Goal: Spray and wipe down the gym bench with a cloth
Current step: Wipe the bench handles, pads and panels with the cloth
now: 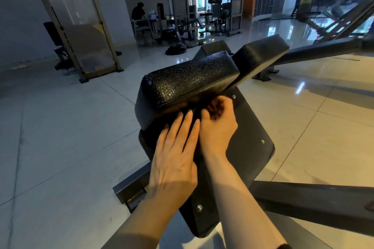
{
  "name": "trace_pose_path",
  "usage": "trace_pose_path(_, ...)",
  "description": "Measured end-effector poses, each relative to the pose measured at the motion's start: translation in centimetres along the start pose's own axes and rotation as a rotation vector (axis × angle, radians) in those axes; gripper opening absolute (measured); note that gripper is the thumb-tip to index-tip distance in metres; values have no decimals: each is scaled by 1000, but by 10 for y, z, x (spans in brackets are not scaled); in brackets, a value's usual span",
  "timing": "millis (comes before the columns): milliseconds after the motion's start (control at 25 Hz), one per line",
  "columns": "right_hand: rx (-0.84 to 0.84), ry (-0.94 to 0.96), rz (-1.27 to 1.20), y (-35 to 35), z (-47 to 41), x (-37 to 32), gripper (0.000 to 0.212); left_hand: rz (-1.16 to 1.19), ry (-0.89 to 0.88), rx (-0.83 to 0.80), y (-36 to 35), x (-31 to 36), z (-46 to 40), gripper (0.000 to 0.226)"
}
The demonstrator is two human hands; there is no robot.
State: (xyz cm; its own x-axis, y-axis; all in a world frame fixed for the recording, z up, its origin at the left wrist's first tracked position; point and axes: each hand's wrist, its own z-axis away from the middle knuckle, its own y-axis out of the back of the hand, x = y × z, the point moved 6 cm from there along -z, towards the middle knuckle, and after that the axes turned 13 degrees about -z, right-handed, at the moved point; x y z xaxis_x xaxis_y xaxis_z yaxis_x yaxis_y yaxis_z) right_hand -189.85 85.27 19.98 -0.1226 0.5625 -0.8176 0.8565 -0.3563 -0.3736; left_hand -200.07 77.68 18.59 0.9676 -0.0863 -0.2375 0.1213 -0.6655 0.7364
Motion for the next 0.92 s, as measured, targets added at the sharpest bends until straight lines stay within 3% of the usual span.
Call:
trace_pose_path(80,18,-39,-53,11,-4,0,31,-42,13,-41,-2,3,0,95)
trace_pose_path(200,156,70,-222,25,-11,-21,36,-54,29,-42,1,3,-1,98)
trace_pose_path(280,117,113,-206,14,-10,-27,36,-60,30,-38,0,3,-1,99)
trace_pose_path(400,25,6,-135,3,0,-10,36,-51,33,-28,-1,2,1,98)
trace_pose_path(560,124,278,-4,11,5,-22,33,-56,30,10,-5,-2,0,98)
trace_pose_path(720,2,241,59,5,-1,-14,30,-58,51,17,-8,-1,-1,98)
trace_pose_path(840,151,393,54,18,-1,-26,23,-61,71,49,-11,3,-2,100)
trace_pose_path(920,150,461,70,12,-4,-32,22,-82,73,71,-14,5,-4,98)
